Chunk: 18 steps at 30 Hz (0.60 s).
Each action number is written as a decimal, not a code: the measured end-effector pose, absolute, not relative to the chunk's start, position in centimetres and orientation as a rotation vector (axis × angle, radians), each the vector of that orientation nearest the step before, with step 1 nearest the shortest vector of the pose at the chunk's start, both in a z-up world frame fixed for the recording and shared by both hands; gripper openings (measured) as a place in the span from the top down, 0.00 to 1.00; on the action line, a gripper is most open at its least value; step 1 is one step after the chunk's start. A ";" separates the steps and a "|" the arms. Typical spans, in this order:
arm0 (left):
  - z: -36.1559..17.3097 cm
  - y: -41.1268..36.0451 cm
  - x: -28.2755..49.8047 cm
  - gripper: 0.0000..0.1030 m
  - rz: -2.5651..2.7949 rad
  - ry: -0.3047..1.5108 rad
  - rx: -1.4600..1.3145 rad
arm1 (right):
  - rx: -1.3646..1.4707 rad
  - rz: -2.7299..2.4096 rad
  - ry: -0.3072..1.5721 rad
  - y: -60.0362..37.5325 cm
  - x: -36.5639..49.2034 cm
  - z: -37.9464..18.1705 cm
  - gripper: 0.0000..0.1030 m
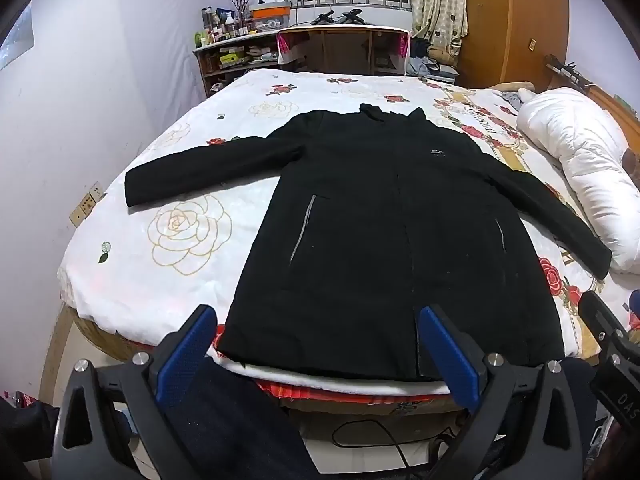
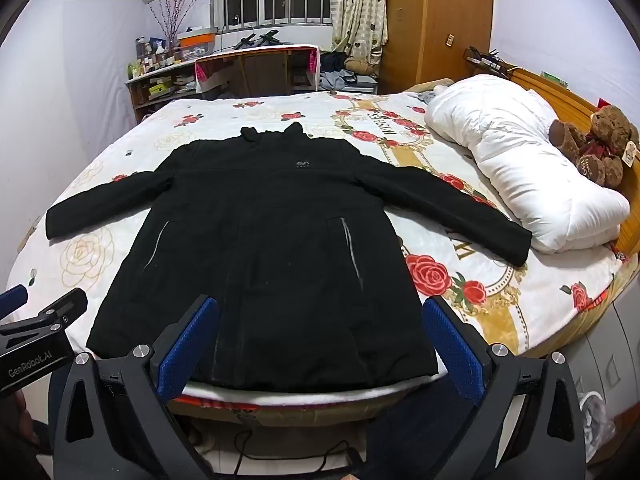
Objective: Fold large clothes
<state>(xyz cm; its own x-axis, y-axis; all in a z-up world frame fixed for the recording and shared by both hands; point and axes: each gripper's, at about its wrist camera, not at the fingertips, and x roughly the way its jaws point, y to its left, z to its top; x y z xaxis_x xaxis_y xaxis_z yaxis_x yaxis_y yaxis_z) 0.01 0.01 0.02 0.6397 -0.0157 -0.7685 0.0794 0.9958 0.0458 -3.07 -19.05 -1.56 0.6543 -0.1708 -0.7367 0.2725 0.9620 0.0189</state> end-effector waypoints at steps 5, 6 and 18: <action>-0.1 -0.1 0.2 0.01 -0.054 0.879 0.077 | 0.132 -0.248 0.816 -19.1 -3.2 -1.4 0.01; -0.1 0.0 0.2 0.01 -0.054 0.877 0.075 | 0.129 -0.251 0.815 -19.1 -3.1 -1.3 0.01; 0.3 0.3 -0.1 0.01 -0.043 0.863 0.078 | 0.130 -0.250 0.804 -19.2 -3.2 -1.0 0.01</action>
